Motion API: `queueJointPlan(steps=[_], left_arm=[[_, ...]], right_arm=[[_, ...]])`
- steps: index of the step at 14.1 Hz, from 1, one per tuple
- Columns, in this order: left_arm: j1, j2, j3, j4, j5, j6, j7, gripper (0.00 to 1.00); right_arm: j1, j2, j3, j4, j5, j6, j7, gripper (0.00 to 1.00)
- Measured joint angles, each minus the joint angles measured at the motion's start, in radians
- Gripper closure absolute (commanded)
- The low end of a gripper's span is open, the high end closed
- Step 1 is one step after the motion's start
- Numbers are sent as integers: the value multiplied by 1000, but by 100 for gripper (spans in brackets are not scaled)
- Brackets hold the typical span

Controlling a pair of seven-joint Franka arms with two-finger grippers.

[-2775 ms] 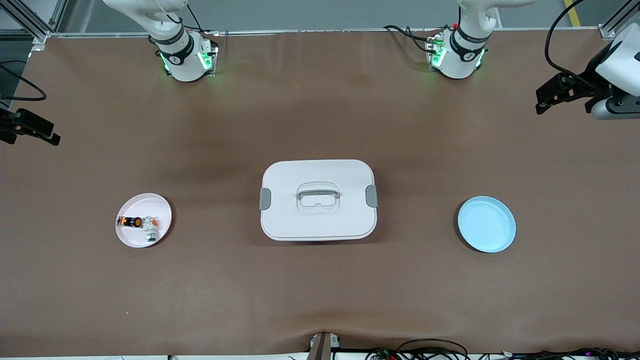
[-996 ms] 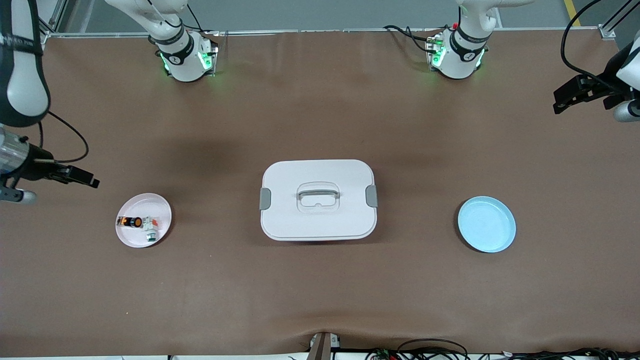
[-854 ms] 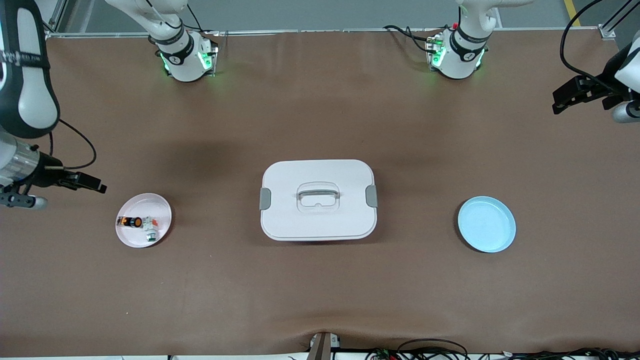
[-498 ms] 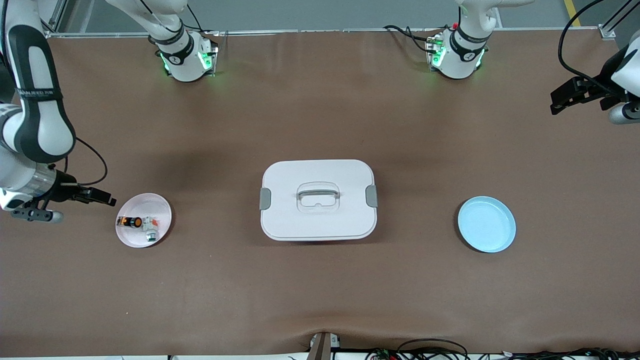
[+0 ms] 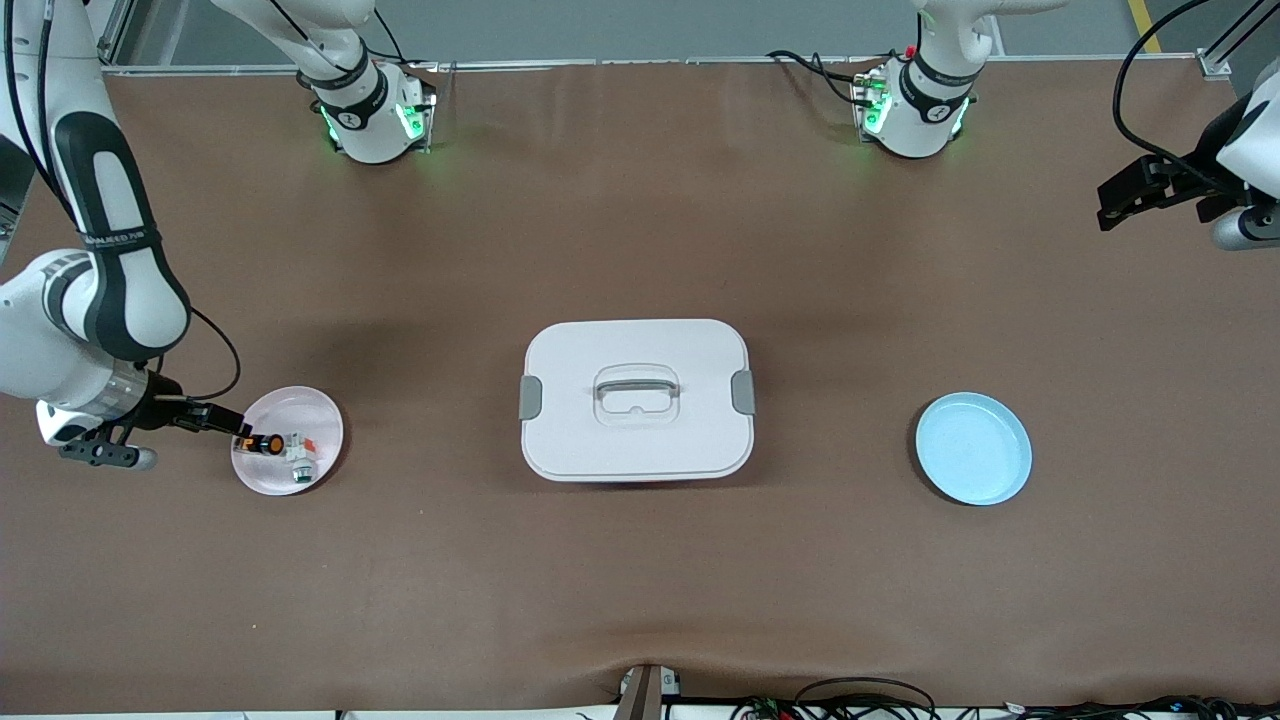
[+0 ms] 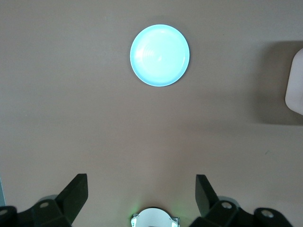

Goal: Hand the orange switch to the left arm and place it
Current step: 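Lower the right gripper and grasp the orange-black switch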

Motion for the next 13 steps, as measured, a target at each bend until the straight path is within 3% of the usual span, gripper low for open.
queueJointPlan(steps=[13], left_arm=[[-1,0,-1,-6,0,5,0,0]], right_arm=[[2,97,15,4,55,115,-60,0]])
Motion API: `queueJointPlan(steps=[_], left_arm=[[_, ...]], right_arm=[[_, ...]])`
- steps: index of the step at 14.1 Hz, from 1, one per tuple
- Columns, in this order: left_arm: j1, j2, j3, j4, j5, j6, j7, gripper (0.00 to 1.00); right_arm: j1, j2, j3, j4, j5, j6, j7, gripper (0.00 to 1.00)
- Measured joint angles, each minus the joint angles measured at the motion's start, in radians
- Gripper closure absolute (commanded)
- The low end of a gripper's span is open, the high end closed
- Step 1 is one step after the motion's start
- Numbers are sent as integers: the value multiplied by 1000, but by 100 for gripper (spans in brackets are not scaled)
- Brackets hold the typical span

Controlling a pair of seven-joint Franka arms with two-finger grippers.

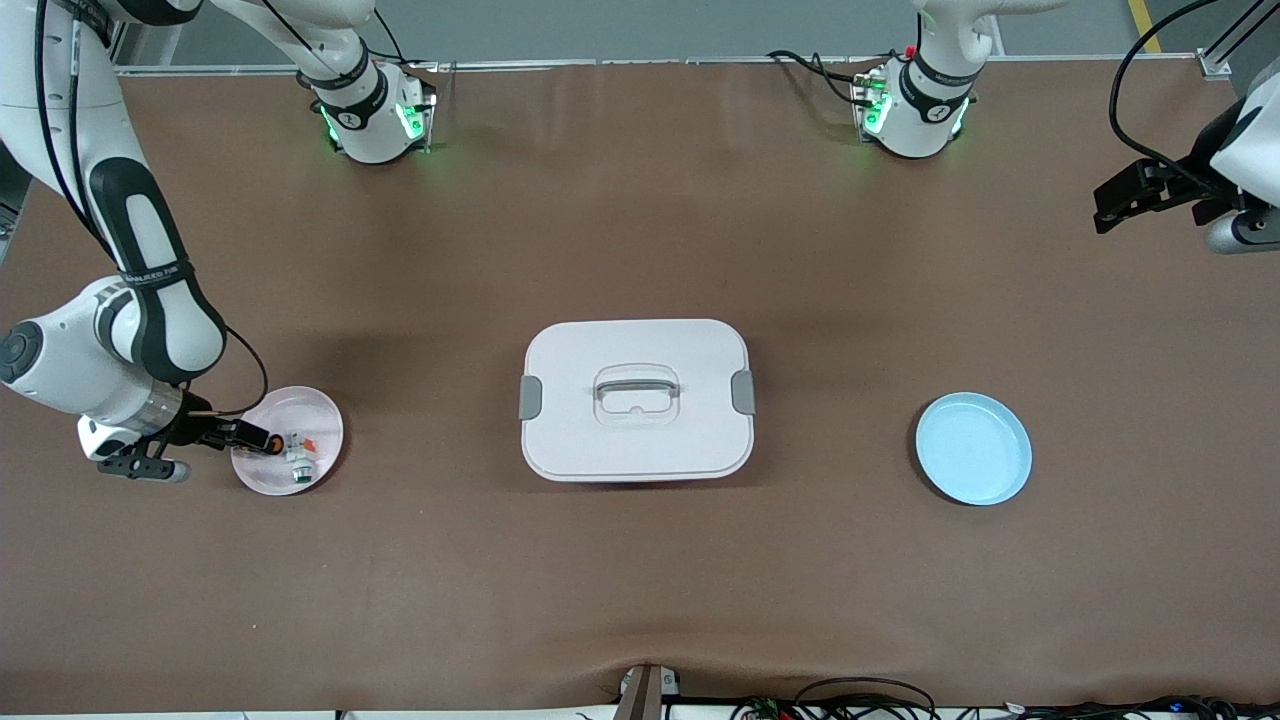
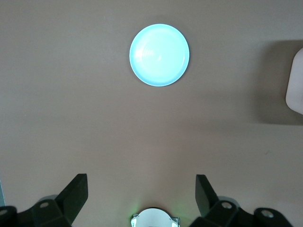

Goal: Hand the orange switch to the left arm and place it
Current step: 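Lower the right gripper and grasp the orange-black switch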

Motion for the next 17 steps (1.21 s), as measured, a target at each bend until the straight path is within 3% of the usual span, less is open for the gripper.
queueJointPlan(steps=[15,16,17], left_arm=[[-3,0,-2,-3,0,0,0,0],[-3,0,-2,-4,0,0,0,0],[-3,0,-2,-4,0,0,0,0]], right_arm=[[0,36,0,2,1,2,-2,0],[0,36,0,2,1,2,-2,4],[0,36,0,2,1,2,-2,15]])
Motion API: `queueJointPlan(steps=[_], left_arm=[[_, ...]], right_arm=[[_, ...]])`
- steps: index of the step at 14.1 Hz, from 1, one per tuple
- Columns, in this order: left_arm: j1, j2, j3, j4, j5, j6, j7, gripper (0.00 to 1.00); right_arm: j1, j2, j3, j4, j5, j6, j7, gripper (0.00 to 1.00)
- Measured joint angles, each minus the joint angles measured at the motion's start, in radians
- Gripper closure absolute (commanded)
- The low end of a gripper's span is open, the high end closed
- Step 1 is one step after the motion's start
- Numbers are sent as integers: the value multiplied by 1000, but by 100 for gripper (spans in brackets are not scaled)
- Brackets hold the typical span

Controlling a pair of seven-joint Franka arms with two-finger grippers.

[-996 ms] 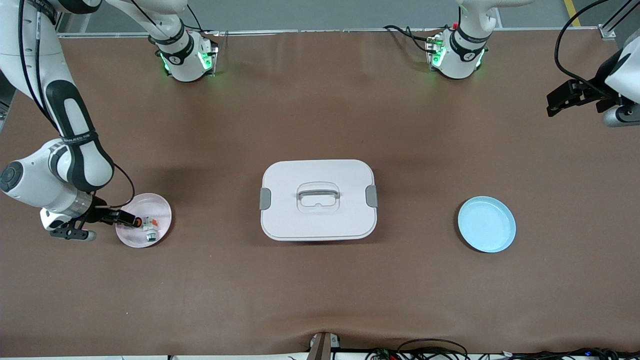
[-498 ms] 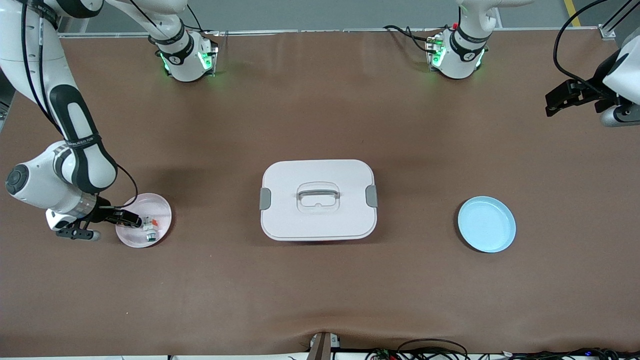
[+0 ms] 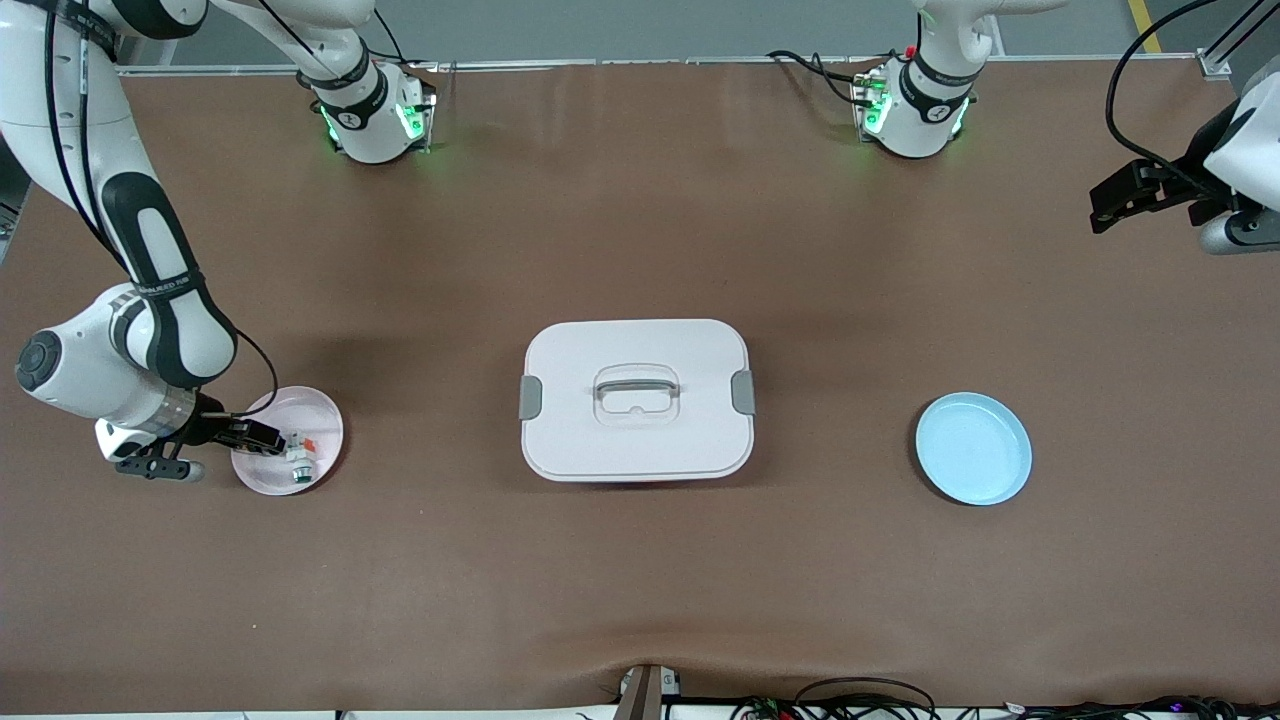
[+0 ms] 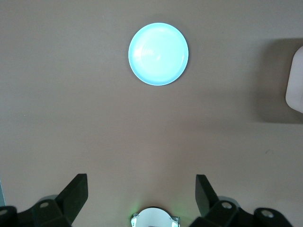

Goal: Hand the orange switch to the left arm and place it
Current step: 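Lower the right gripper and grasp the orange-black switch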

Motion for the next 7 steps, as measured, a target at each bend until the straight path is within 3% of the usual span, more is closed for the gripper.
queueJointPlan(steps=[1,4,5,7], left_arm=[[0,0,0,-1,0,0,0,0],[0,0,0,-3,0,0,0,0],[0,0,0,-3,0,0,0,0],[0,0,0,-4,0,0,0,0]], right_arm=[[0,0,0,0,0,-1,-1,28],[0,6,1,0,0,-2,-21,86],[0,6,1,1,0,-1,-25,100],[0,6,1,2,0,-1,-32,100]])
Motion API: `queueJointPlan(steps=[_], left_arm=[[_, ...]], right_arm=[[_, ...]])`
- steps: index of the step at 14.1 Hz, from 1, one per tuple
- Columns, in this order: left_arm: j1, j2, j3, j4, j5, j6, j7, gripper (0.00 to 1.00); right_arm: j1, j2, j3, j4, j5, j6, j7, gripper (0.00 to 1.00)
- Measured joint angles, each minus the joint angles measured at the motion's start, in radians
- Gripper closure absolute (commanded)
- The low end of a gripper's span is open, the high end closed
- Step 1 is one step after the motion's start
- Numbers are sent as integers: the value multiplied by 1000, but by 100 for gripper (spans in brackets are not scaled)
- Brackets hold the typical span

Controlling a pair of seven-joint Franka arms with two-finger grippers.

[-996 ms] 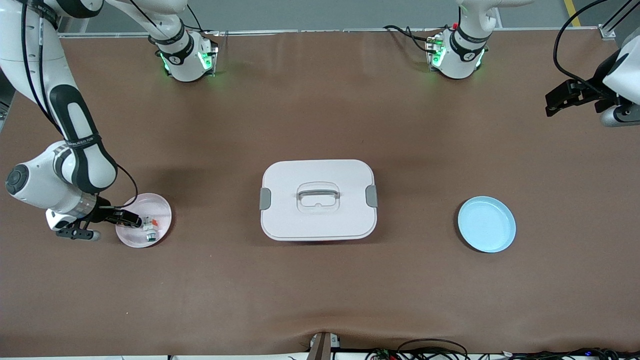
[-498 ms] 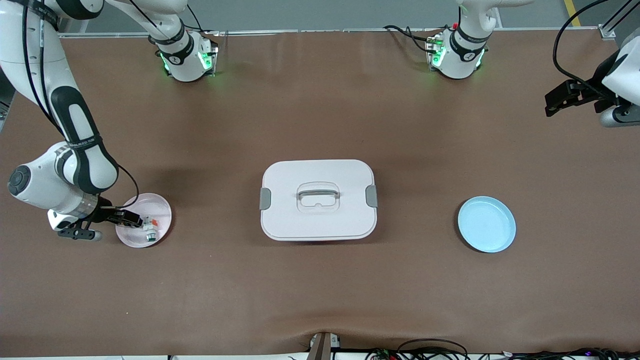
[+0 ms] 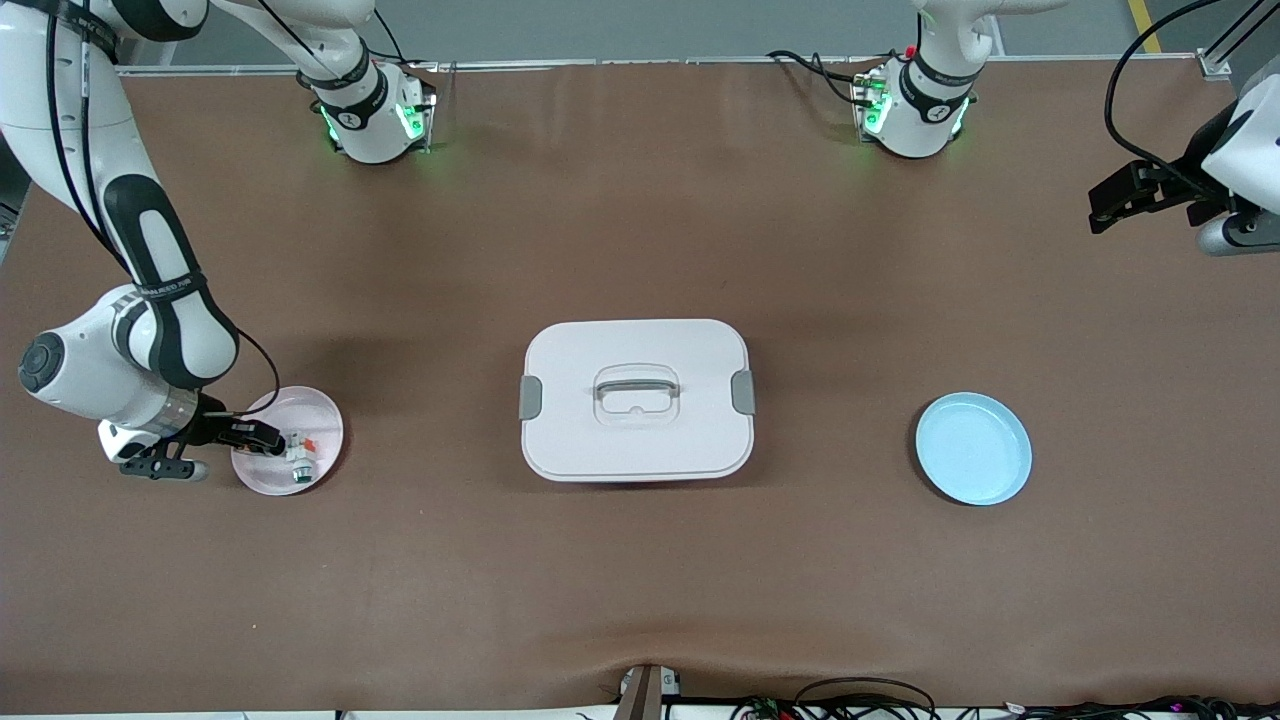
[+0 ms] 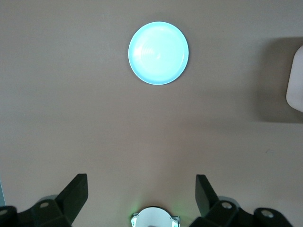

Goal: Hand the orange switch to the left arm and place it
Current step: 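Lower the right gripper and grasp the orange-black switch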

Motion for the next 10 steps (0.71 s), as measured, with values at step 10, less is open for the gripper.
queueJointPlan(steps=[10], left_arm=[[-3,0,0,0,0,0,0,0]], right_arm=[[15,-2,2,114,0,-183,-5,100]])
